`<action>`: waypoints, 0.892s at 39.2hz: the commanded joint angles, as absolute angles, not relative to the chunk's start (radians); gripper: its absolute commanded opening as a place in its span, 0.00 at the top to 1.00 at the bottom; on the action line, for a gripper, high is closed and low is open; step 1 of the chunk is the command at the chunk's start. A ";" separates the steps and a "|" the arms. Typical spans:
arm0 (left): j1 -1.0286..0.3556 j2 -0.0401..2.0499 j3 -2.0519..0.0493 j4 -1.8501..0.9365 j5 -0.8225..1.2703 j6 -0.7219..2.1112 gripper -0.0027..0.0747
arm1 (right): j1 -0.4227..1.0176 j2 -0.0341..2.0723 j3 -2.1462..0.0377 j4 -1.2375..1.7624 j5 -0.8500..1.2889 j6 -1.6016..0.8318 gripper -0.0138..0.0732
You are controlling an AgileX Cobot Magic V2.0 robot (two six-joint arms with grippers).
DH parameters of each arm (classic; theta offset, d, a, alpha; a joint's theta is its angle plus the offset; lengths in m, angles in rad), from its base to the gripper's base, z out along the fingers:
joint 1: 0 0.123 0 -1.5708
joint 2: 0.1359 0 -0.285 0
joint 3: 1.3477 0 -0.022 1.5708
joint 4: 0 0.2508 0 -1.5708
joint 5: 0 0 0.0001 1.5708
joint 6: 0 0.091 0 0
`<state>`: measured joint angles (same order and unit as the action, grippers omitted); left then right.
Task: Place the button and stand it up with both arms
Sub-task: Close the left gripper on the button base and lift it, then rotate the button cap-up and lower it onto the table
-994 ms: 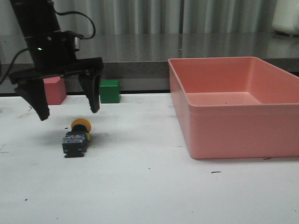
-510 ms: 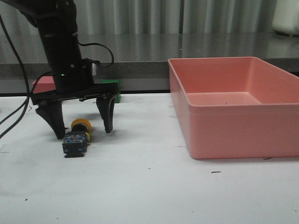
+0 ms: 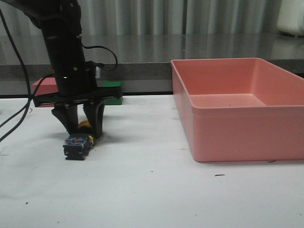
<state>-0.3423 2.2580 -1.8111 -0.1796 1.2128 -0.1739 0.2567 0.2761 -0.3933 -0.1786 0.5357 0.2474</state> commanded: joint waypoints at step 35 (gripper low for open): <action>-0.348 1.427 -0.936 -0.078 -0.064 -0.059 0.75 | 0.251 0.284 -0.419 -0.199 0.457 0.240 0.92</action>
